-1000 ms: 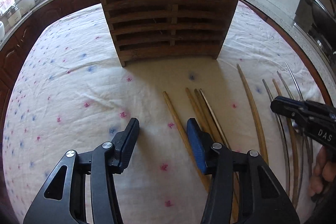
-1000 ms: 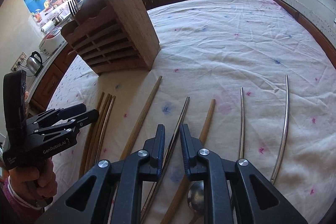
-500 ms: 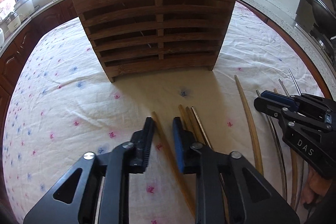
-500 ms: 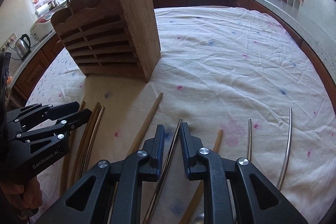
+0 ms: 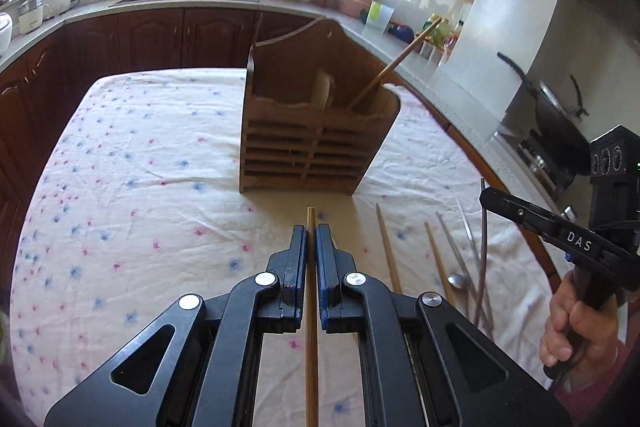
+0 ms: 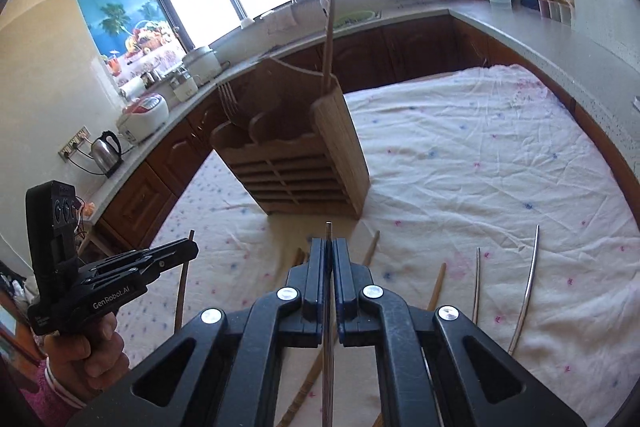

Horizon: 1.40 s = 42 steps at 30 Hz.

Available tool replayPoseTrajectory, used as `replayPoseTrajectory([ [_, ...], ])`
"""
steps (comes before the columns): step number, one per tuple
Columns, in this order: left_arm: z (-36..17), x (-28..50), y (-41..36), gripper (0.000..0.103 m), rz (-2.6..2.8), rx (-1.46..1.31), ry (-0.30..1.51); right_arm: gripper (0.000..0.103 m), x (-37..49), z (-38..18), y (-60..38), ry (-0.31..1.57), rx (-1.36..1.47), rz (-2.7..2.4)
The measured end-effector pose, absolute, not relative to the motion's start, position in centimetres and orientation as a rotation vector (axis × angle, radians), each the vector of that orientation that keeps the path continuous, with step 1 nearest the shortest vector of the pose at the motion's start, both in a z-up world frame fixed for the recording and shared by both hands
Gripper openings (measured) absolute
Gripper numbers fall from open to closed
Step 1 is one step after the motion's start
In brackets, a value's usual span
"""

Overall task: Organize utensils
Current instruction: 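Lift both held chopsticks and carry them over the wooden holder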

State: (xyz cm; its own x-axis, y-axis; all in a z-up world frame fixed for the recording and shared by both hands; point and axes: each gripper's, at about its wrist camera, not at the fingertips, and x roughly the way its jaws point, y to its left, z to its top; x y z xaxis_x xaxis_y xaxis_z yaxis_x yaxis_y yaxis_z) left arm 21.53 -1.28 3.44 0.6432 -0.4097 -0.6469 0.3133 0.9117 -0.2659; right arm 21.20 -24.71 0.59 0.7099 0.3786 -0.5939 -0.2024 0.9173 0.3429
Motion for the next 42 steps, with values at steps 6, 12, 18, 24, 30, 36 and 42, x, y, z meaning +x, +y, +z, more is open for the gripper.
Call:
replayPoseTrajectory([
  [6, 7.5, 19.4, 0.7, 0.004, -0.436, -0.180, 0.677, 0.004, 18.2, 6.6, -25.4, 0.560, 0.259, 0.340],
  [12, 9.8, 18.5, 2.3, 0.004, -0.421, -0.207, 0.608, 0.004, 17.5, 10.2, -25.4, 0.467, 0.233, 0.338],
  [18, 11.7, 19.1, 3.1, 0.004, -0.384, -0.209, 0.535, 0.004, 18.6, 11.5, -25.1, 0.432, 0.222, 0.333],
  [24, 14.6, 20.7, 3.6, 0.004, -0.357, -0.216, 0.441, 0.004, 20.3, 13.0, -25.1, 0.391, 0.230, 0.332],
  [30, 17.6, 22.7, 3.5, 0.004, -0.351, -0.218, 0.359, 0.004, 21.7, 14.7, -25.2, 0.338, 0.244, 0.322],
  [36, 20.0, 24.6, 2.8, 0.004, -0.336, -0.203, 0.274, 0.004, 23.3, 16.0, -25.6, 0.288, 0.262, 0.304],
  [42, 21.3, 27.1, 1.7, 0.004, -0.291, -0.207, 0.200, 0.004, 25.5, 16.7, -25.6, 0.267, 0.267, 0.283],
])
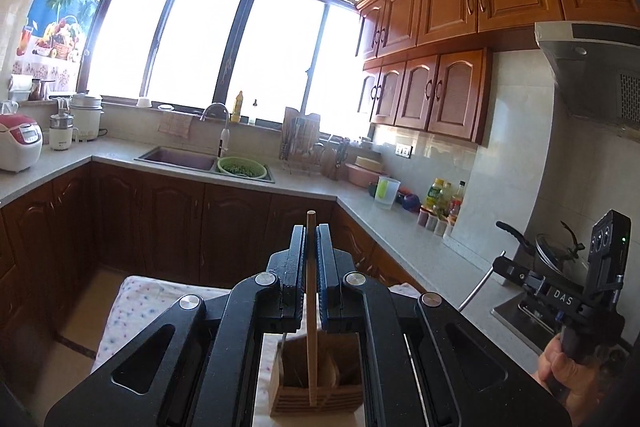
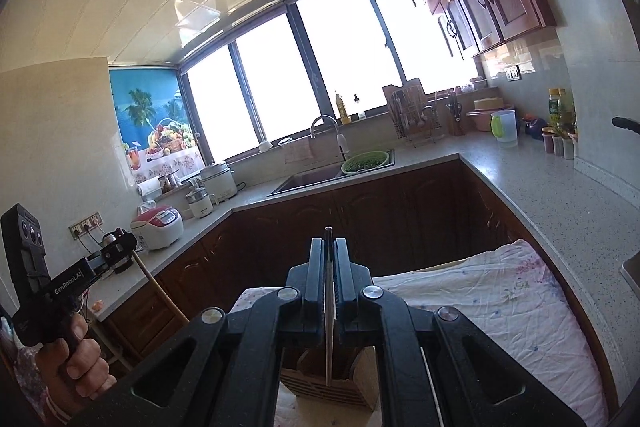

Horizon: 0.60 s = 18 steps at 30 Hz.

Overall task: Organize utensils
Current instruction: 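Lift both held chopsticks and carry them over the wooden holder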

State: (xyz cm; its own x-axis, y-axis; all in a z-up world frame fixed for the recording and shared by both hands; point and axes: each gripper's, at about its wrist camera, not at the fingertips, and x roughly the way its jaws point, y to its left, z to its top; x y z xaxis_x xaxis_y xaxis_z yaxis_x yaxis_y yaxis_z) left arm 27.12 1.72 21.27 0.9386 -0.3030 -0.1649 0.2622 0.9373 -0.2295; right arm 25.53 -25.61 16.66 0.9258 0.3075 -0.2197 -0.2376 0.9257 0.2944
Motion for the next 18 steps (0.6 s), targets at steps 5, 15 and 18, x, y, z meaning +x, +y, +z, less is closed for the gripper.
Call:
replayPoseTrajectory([
  [5, 20.8, 29.9, 1.3, 0.004, -0.249, -0.228, 0.180, 0.004, 27.4, 16.2, -25.3, 0.265, 0.255, 0.259],
  [15, 13.5, 33.1, 1.4, 0.004, -0.176, -0.255, 0.245, 0.004, 29.9, 10.6, -24.4, 0.316, 0.236, 0.193],
  [18, 11.2, 33.8, 1.7, 0.004, -0.180, -0.274, 0.302, 0.004, 30.8, 8.9, -24.3, 0.358, 0.253, 0.192],
])
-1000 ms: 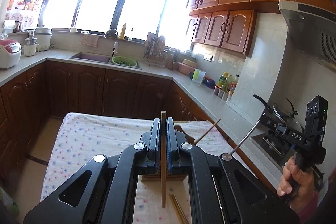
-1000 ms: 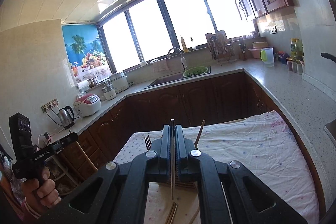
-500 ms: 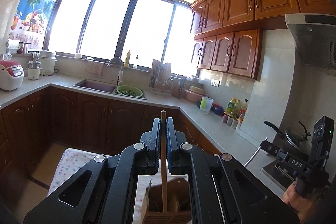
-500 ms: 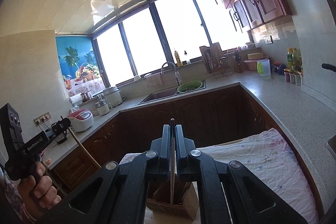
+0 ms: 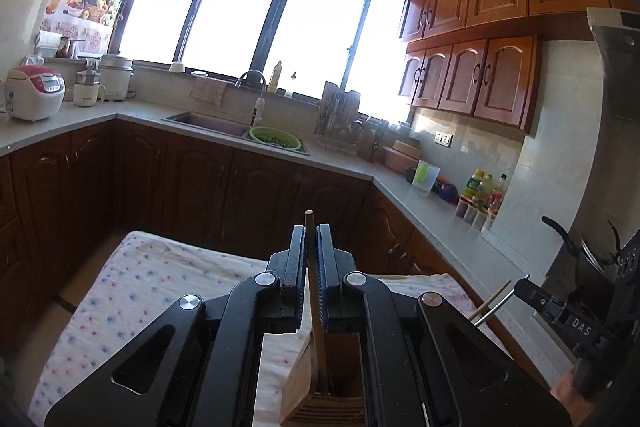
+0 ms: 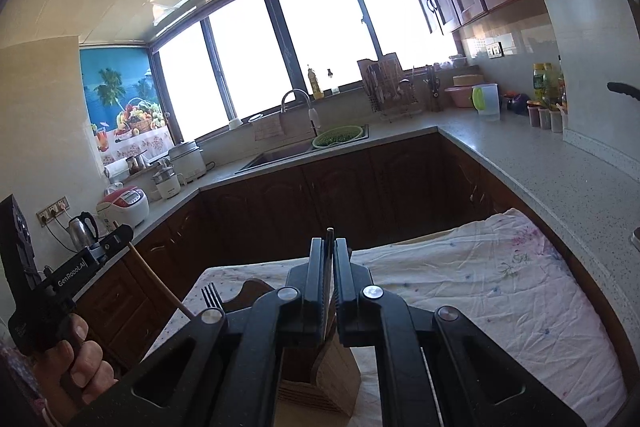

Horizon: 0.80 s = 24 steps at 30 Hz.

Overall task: Organize utensils
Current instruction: 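Open both tools to drop the chopsticks into the wooden holder, then move both open tools back down to the remaining utensils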

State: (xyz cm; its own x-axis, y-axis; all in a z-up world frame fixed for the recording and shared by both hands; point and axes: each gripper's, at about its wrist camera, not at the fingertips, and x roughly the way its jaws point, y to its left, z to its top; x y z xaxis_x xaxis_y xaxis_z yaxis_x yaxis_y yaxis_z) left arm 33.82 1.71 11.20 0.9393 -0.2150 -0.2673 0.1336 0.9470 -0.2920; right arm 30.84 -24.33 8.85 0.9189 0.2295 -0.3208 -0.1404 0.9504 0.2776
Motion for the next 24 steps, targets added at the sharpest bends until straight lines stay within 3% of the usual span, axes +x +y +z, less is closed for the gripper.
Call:
replayPoseTrajectory([
  [5, 8.8, 34.7, 1.2, 0.006, -0.198, -0.258, 0.369, 0.004, 31.9, 6.9, -24.4, 0.420, 0.274, 0.200],
  [14, 9.2, 34.8, 0.2, 0.007, -0.193, -0.214, 0.380, 0.005, 32.6, 6.3, -24.8, 0.455, 0.304, 0.215],
  [17, 9.4, 35.1, 0.2, 0.008, -0.200, -0.220, 0.405, 0.010, 33.0, 6.3, -24.9, 0.469, 0.312, 0.219],
  [18, 9.4, 35.0, 0.2, 0.012, -0.210, -0.227, 0.416, 0.011, 33.0, 6.2, -25.0, 0.472, 0.320, 0.223],
  [19, 9.5, 34.9, 0.3, 0.031, -0.212, -0.233, 0.423, 0.017, 32.9, 6.2, -25.2, 0.473, 0.332, 0.224],
  [20, 9.7, 34.6, 0.4, 0.065, -0.201, -0.240, 0.426, 0.026, 32.6, 6.2, -25.5, 0.468, 0.349, 0.231],
  [21, 9.9, 34.1, 0.5, 0.078, -0.183, -0.251, 0.418, 0.052, 32.2, 6.3, -25.9, 0.458, 0.368, 0.237],
  [22, 10.1, 33.3, 0.8, 0.086, -0.175, -0.265, 0.393, 0.071, 31.6, 6.5, -26.3, 0.441, 0.386, 0.240],
  [24, 10.5, 32.1, 1.4, 0.088, -0.172, -0.282, 0.387, 0.084, 30.0, 7.1, -27.2, 0.387, 0.404, 0.232],
])
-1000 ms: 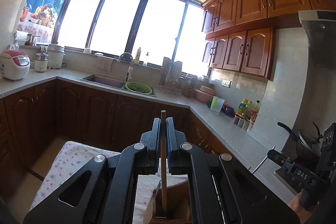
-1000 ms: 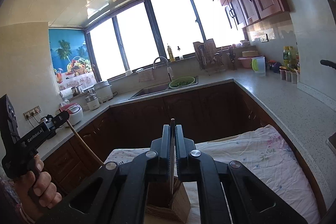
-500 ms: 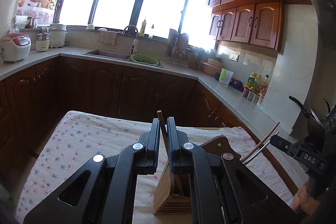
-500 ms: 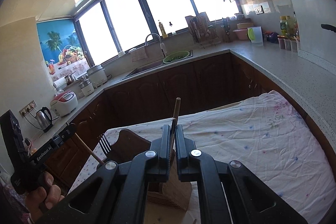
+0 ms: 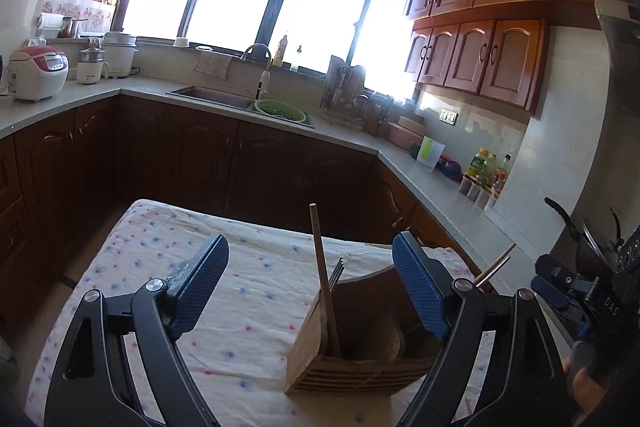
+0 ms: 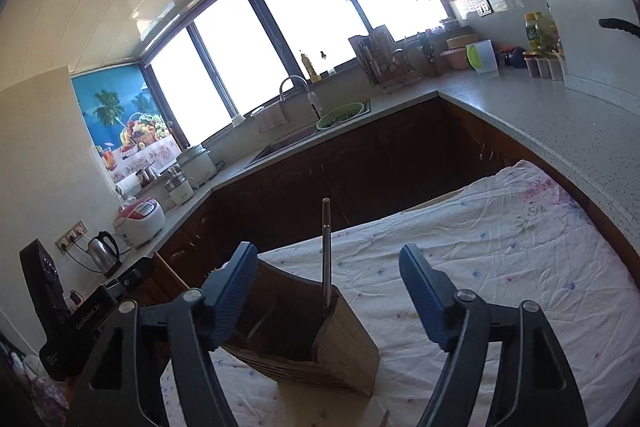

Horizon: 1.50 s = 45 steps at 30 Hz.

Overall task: Organize utensils
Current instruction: 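Move both open tools back down to the remaining utensils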

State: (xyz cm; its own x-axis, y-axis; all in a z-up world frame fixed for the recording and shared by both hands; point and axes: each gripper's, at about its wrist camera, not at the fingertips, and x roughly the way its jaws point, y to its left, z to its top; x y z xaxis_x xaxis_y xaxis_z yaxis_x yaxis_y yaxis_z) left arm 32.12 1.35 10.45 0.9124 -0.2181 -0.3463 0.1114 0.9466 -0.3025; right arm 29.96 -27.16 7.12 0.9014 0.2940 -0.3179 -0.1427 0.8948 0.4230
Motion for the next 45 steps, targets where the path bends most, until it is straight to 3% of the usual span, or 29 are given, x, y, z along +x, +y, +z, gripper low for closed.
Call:
replayPoseTrajectory([
  [1, 10.5, 31.6, 1.6, 0.091, -0.167, -0.290, 0.395, 0.094, 29.1, 7.4, -27.6, 0.363, 0.407, 0.225],
  [3, 10.4, 30.3, 2.2, 0.094, -0.153, -0.309, 0.407, 0.103, 27.4, 7.9, -28.5, 0.330, 0.421, 0.205],
  [10, 8.1, 24.7, 3.1, 0.096, -0.141, -0.311, 0.465, 0.103, 21.1, 7.3, -31.3, 0.330, 0.420, 0.170],
  [19, 2.0, 18.7, 1.2, 0.096, -0.159, -0.228, 0.639, 0.103, 13.9, 1.8, -33.3, 0.460, 0.364, 0.051],
  [29, -2.6, 18.0, -2.3, 0.096, -0.189, -0.163, 0.830, 0.102, 11.2, -3.6, -33.4, 0.587, 0.327, 0.015],
  [33, -3.5, 19.3, -3.6, 0.096, -0.209, -0.156, 0.880, 0.092, 11.7, -4.2, -33.3, 0.609, 0.324, 0.025],
  [36, -4.4, 21.1, -5.4, 0.084, -0.220, -0.108, 0.927, 0.073, 12.6, -4.7, -33.1, 0.645, 0.333, 0.040],
  [38, -5.1, 22.5, -6.6, 0.072, -0.240, -0.100, 0.961, 0.066, 13.4, -4.9, -33.1, 0.666, 0.343, 0.049],
  [40, -5.6, 23.8, -7.6, 0.068, -0.247, -0.087, 0.980, 0.064, 14.1, -5.1, -33.0, 0.675, 0.347, 0.057],
  [43, -6.4, 25.3, -9.2, 0.054, -0.249, -0.040, 1.001, 0.060, 15.1, -5.1, -32.9, 0.686, 0.339, 0.067],
  [45, -6.5, 25.6, -9.9, 0.053, -0.233, 0.008, 0.984, 0.059, 15.7, -5.1, -32.8, 0.696, 0.337, 0.074],
])
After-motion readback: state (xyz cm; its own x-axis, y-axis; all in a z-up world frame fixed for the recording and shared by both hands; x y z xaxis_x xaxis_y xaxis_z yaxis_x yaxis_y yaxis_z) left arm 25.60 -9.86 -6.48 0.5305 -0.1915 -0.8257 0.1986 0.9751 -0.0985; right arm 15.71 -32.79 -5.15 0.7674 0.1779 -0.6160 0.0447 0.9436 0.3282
